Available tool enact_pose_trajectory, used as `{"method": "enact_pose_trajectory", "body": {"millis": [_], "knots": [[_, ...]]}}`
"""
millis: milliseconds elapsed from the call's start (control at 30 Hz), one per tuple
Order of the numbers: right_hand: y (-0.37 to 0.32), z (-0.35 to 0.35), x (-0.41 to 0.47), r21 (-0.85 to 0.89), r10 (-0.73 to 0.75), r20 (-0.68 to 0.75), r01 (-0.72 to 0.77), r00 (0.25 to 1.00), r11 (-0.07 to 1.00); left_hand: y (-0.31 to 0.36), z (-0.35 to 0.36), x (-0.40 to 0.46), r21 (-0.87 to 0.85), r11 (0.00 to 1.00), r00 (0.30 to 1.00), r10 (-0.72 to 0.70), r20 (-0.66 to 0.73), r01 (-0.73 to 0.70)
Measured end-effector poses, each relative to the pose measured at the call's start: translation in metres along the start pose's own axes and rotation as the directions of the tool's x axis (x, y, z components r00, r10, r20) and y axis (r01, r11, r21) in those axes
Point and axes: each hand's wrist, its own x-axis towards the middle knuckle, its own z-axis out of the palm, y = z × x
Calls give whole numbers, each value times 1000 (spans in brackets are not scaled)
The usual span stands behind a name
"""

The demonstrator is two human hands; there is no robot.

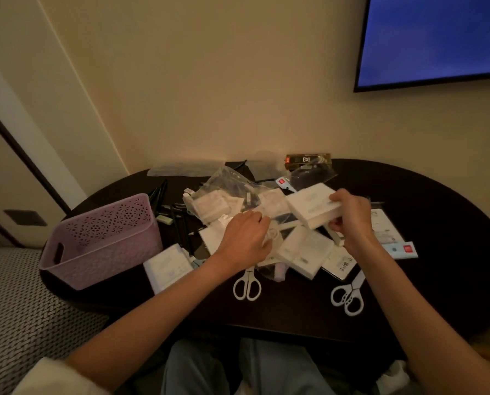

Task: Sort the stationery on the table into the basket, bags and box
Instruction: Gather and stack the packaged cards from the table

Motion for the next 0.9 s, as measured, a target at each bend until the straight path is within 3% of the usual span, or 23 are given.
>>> {"method": "enact_pose_trajectory", "body": {"millis": [100, 333, 533, 667, 900], "knots": [[-4, -2, -6, -147, -68, 91, 81, 993, 986, -4, -6, 1, -57, 996, 997, -61, 39, 64], [-10, 19, -16, -454, -68, 298, 204, 952, 867, -25, -34, 6, -190, 965, 972, -206, -110, 183], [-16, 43, -24, -387, -60, 396, 226, 916, 894, -50, -54, -5, -88, 991, 985, -112, -133, 101], [-21, 59, -33, -418, -54, 464, 272, 884, 867, -64, -66, -12, 110, 988, 994, -100, -51, 105], [-23, 77, -50, -459, 53, 576, 269, 816, 847, -78, -68, -20, 174, 982, 995, -62, -73, 74]]}}
